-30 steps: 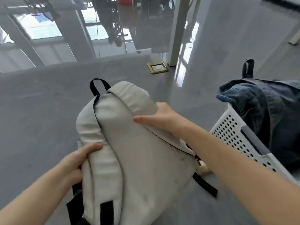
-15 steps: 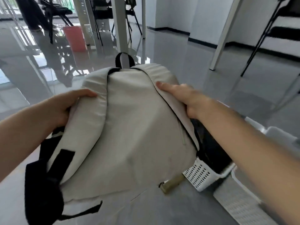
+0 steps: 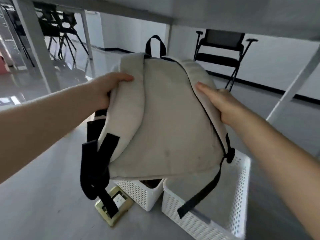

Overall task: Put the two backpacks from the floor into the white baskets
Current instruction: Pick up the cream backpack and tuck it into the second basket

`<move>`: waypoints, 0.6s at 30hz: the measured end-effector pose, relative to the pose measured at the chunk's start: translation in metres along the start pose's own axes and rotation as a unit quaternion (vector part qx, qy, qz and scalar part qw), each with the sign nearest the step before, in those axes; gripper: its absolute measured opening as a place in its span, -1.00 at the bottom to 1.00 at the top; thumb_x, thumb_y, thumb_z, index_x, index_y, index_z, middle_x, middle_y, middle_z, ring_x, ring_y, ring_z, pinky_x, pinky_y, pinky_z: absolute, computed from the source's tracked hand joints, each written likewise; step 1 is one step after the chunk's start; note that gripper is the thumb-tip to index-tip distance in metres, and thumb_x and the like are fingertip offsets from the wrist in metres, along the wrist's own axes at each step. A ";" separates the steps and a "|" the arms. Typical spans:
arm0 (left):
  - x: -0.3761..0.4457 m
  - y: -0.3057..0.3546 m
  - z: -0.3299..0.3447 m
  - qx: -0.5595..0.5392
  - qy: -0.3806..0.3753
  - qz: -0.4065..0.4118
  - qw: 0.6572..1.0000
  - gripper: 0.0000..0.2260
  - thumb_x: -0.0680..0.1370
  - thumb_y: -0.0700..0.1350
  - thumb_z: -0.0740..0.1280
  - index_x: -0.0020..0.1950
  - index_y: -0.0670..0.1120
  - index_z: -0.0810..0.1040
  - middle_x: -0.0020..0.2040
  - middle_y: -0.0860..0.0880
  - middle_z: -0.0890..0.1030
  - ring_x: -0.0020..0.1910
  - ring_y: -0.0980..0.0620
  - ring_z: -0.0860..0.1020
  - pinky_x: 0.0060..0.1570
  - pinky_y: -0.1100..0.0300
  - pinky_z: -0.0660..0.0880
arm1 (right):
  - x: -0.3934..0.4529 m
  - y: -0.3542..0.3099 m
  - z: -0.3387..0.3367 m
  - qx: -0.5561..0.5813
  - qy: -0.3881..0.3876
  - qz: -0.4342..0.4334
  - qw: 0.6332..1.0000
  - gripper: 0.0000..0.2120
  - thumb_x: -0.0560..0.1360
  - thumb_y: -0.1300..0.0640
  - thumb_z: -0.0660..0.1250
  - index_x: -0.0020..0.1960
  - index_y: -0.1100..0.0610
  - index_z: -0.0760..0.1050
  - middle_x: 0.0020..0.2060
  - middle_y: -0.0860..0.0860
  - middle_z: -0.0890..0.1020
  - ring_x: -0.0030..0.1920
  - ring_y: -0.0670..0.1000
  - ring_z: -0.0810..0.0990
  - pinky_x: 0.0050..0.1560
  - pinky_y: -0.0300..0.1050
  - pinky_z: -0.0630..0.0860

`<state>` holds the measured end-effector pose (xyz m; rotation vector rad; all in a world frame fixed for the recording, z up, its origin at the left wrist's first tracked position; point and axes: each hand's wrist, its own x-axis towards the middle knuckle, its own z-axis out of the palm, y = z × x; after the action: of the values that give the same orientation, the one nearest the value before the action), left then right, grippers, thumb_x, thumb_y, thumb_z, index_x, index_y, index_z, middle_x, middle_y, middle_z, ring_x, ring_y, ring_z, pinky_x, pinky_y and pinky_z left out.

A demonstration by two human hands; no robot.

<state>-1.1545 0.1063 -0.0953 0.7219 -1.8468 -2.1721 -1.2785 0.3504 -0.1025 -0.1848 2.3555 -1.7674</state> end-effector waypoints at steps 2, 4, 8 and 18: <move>0.011 -0.006 0.033 -0.011 -0.003 0.011 1.000 -0.75 0.45 -0.06 0.44 0.06 -0.15 0.61 -0.12 -0.11 0.71 -0.34 0.02 0.69 -0.40 0.17 0.62 | 0.017 0.016 -0.017 -0.001 0.027 0.015 1.000 -0.14 0.33 -0.31 0.40 0.43 0.20 0.29 0.11 0.01 0.52 -0.01 0.05 0.54 0.01 -0.11 0.47; 0.024 -0.022 0.060 -0.023 -0.011 0.014 1.000 -0.63 0.41 -0.08 0.48 0.18 -0.15 0.59 0.02 -0.15 0.70 -0.16 -0.05 0.70 -0.29 0.09 0.64 | 0.034 0.039 -0.029 -0.011 0.071 0.041 0.997 -0.14 0.42 -0.34 0.26 0.48 0.22 0.20 0.18 0.02 0.48 0.06 0.09 0.51 0.07 -0.10 0.45; 0.028 -0.073 0.086 0.061 -0.081 0.000 0.995 -0.65 0.48 -0.10 0.44 0.24 -0.15 0.54 0.15 -0.11 0.64 0.05 -0.04 0.64 -0.06 0.10 0.61 | 0.062 0.089 -0.041 -0.031 0.181 0.090 0.979 -0.35 0.62 -0.20 -0.11 0.51 0.24 0.15 0.45 0.16 0.34 0.37 0.16 0.38 0.34 -0.06 0.29; 0.022 -0.063 0.135 -0.043 -0.152 0.049 0.986 -0.86 0.53 -0.26 0.35 0.08 -0.19 0.59 -0.10 -0.13 0.67 -0.20 -0.08 0.67 -0.19 -0.01 0.66 | 0.085 0.113 -0.071 0.025 0.281 0.084 0.956 -0.41 0.61 -0.17 -0.06 0.44 0.20 0.31 0.39 0.09 0.44 0.36 0.14 0.42 0.39 -0.05 0.29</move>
<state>-1.2282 0.2260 -0.1479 0.2869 -1.8619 -2.3877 -1.3760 0.4301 -0.1985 0.5853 2.5732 -1.9865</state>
